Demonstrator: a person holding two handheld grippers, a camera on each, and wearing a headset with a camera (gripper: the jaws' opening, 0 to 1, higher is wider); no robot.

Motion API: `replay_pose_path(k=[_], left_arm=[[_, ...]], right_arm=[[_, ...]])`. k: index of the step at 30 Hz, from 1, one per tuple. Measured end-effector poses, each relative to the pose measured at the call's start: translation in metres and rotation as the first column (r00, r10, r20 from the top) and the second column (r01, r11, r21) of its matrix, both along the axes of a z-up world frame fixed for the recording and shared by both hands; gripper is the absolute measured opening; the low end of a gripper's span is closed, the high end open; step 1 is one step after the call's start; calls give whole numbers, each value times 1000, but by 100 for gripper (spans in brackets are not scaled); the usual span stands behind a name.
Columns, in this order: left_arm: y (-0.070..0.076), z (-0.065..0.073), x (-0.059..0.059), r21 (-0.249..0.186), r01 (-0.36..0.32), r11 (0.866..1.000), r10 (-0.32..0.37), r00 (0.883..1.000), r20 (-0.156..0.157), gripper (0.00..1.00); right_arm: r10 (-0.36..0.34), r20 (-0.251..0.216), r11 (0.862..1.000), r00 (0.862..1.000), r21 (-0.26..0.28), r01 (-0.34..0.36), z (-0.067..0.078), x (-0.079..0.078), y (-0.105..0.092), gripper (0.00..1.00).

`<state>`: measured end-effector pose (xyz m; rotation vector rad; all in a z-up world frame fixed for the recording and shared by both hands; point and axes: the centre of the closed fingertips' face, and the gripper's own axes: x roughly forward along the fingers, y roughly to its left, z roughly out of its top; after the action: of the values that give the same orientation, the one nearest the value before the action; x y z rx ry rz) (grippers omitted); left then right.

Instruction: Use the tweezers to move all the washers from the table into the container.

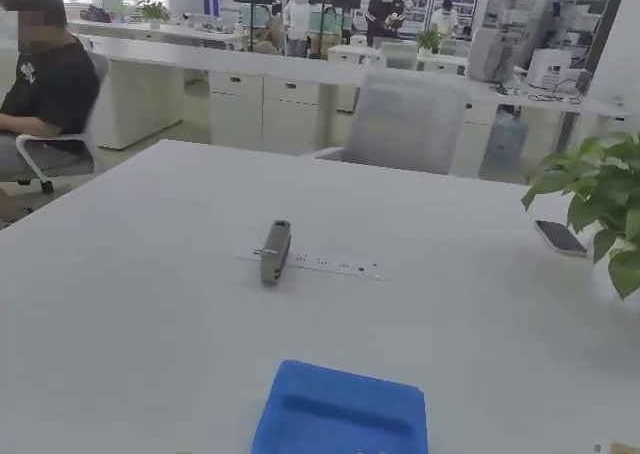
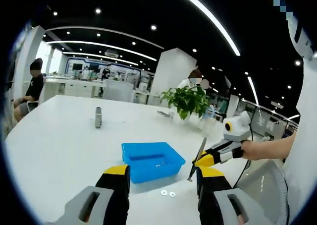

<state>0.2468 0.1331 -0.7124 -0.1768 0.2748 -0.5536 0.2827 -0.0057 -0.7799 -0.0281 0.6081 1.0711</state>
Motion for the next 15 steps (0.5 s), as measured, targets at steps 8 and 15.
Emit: replay_pose_path(k=[8, 15], left_arm=[[0, 3, 0, 79, -31, 996, 26, 998, 54, 66], [-3, -1, -1, 119, -3, 993, -4, 998, 60, 72]], right_arm=[[22, 38, 1000, 999, -2, -22, 21, 10, 9, 3], [25, 70, 1000, 997, -11, -24, 34, 23, 18, 3]])
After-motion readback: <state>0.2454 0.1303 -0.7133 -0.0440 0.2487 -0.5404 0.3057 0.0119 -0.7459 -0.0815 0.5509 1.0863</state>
